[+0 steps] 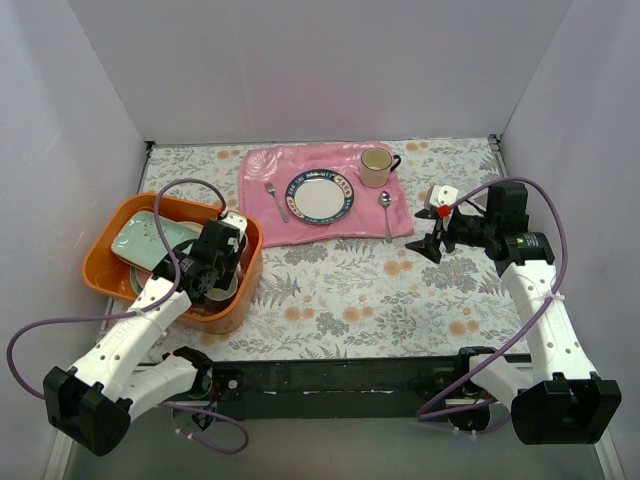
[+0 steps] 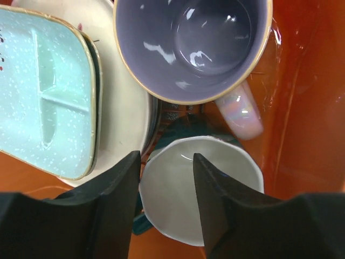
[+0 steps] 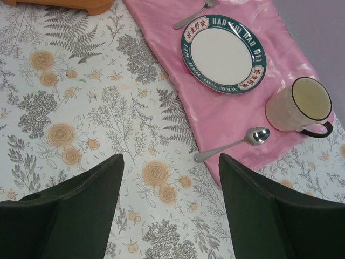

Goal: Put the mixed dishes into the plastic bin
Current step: Place the cup in the plastic bin, then reset both arms

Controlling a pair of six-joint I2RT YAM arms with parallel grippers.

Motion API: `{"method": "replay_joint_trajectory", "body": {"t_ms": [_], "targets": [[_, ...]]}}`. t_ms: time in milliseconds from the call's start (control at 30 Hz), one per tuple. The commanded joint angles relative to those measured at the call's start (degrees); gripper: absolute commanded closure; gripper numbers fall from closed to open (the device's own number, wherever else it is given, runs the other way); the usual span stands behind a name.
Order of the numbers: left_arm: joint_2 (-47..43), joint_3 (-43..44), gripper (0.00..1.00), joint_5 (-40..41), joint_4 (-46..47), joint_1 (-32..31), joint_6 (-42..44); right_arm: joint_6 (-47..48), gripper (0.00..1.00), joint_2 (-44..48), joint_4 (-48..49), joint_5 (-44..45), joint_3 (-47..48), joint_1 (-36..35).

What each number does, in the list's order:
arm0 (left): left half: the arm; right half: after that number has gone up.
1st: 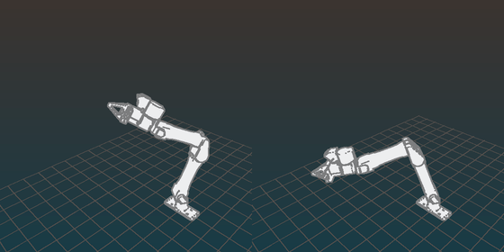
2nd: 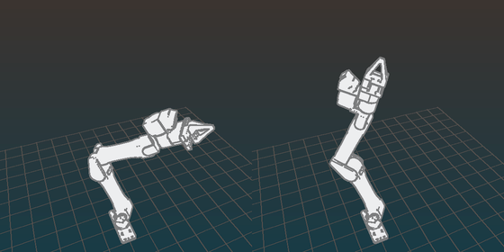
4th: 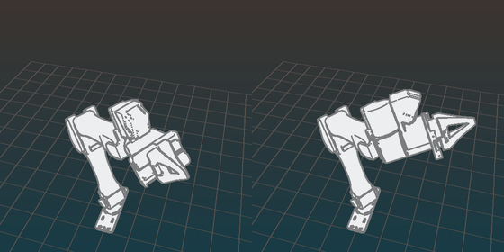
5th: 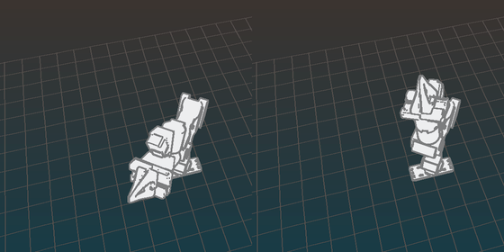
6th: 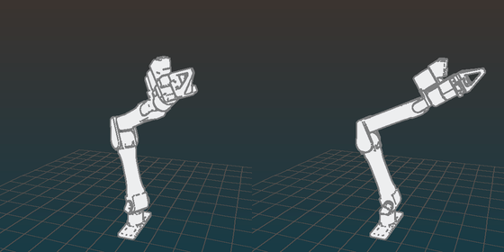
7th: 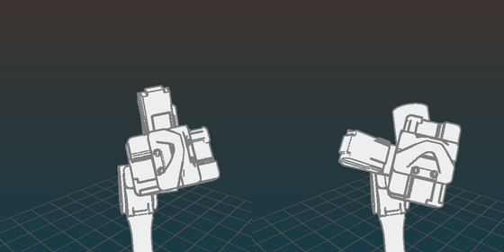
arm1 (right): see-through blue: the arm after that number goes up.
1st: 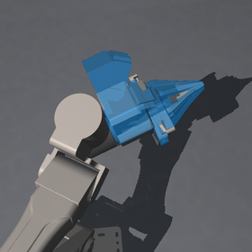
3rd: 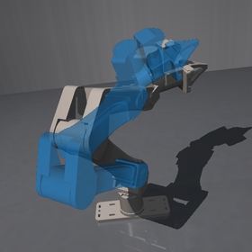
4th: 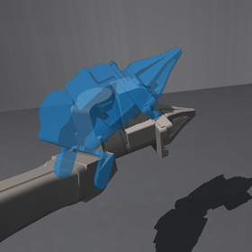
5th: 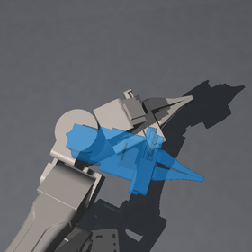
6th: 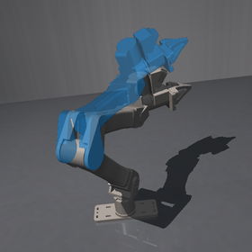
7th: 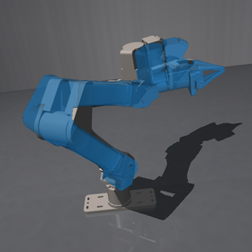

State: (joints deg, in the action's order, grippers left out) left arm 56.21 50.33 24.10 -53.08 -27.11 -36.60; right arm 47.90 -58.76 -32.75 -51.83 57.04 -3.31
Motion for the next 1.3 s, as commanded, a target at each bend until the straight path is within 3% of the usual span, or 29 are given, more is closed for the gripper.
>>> {"method": "replay_joint_trajectory", "body": {"t_ms": [0, 367, 400, 500, 567, 600, 700, 933, 1267], "targets": [[0.04, 2.75, 0.55, 1.39, 1.14, 0.31, 0.04, -0.88, 0.21, 1.02, 1.38, -1.52, -0.35, 0.59], [1.01, 15.31, 0.41, 0.52, -2.55, 0.31, -3.92, -5.44, 0.21, 0.05, 0.85, 0.24, 3.34, 1.38], [1.27, 16.20, 0.17, 0.34, -2.73, 0.31, -4.61, -6.49, 0.21, -0.12, 1.02, 1.29, 3.78, 1.46], [1.54, 20.32, 0.16, -1.41, -2.73, 0.31, -6.02, -14.20, 0.14, -0.30, 3.03, 8.20, 5.80, 1.64], [1.71, 22.17, 0.15, -2.38, -1.86, 0.31, -6.99, -18.44, 0.03, -0.30, 4.18, 13.66, 7.38, 1.82], [1.98, 24.19, 0.02, -3.69, -1.59, 0.22, -7.52, -21.94, 0.01, -0.30, 4.88, 19.26, 8.08, 1.90], [3.29, 27.27, 0.02, -6.50, 0.25, 0.31, -11.20, -26.00, 0.01, -0.65, 5.59, 27.72, 10.54, 2.69], [6.37, 35.71, 0.02, -15.21, 6.83, 0.39, -20.08, -34.18, 0.01, -1.62, 5.15, 33.89, 16.17, 7.18], [7.78, 44.23, 0.02, -17.77, 11.86, 0.39, -26.06, -41.48, 0.01, -3.29, 5.33, 55.68, 23.20, 7.88]]}}
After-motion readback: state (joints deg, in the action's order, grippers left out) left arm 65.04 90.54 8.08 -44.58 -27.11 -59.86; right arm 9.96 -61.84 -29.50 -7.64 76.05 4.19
